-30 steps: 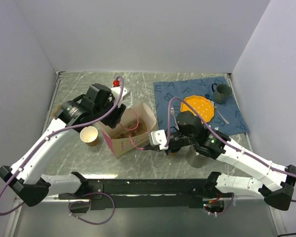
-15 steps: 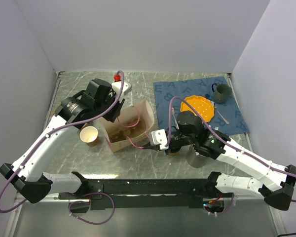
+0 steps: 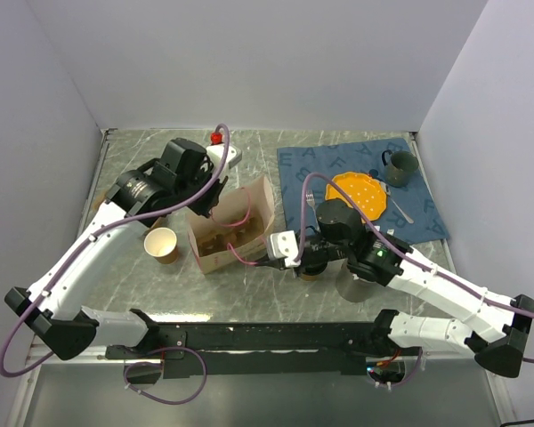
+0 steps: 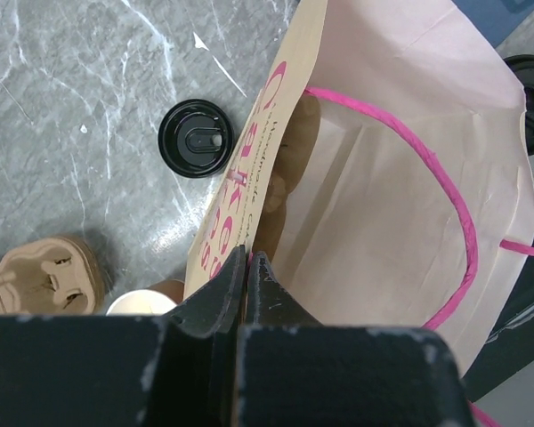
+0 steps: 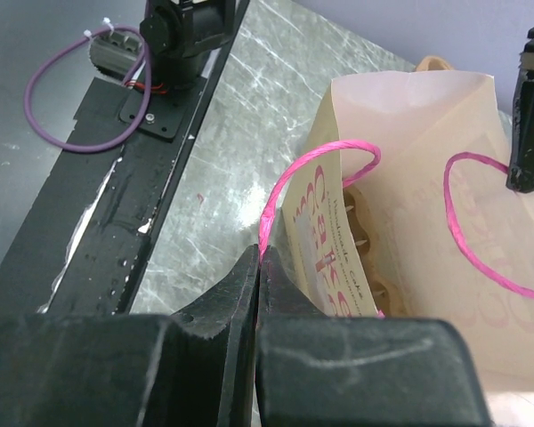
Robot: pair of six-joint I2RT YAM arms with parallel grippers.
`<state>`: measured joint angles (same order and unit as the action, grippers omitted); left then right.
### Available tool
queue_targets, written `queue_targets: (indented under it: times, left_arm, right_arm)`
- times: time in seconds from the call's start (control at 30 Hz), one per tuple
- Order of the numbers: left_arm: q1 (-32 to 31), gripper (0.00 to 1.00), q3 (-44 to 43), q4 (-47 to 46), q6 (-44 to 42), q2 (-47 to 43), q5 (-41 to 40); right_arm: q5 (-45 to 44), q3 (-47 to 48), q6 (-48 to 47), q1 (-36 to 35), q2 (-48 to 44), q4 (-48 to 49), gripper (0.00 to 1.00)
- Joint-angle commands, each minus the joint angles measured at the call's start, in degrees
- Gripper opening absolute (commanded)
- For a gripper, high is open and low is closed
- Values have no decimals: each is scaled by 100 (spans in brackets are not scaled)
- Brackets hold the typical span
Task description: Pack the takeout coffee
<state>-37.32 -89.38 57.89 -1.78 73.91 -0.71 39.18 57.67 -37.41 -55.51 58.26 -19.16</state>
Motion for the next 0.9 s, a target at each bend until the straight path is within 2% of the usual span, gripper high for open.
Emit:
queue_targets:
  times: [0.0,0.07,0.1,0.17,0.23,0.27,0.3,0.4,0.57,0.73,0.87]
  left_arm:
    - [-12,1,-342,11,143,141,-103]
    - [-12,1,-840,230,361,343,-210]
    - [-12,1,-1044,397,589,422,-210]
    - [-12,1,-907,416,757,467,-62]
    - [-3,1,-486,216,872,353,18]
    - [-12,1,-205,153,907,317,18]
    - [-12,1,-150,74,969,282,18]
    - [-12,1,-158,-102,952,176,10]
    - [-12,1,-342,-94,951,299,27]
    - [-12,1,-650,-6,1075,230,89]
    - [-12,1,-554,-128,909,27,89]
  right_arm:
    - [-199,209,93,14,-25,290,0]
    - [-341,882,-55,13,36,-130,0]
    - [-393,2017,48,40,280,-384,0]
    - [-89,2607,512,284,475,-423,0]
    - [-33,1962,664,277,424,-47,0]
    - [97,1628,952,268,362,434,0]
    - [99,1085,1059,260,231,622,0]
    - [-216,598,1210,251,2,1063,0]
    - [-69,737,709,286,62,554,0]
    - [72,623,647,286,45,703,0]
    - [160,368,577,277,-25,712,0]
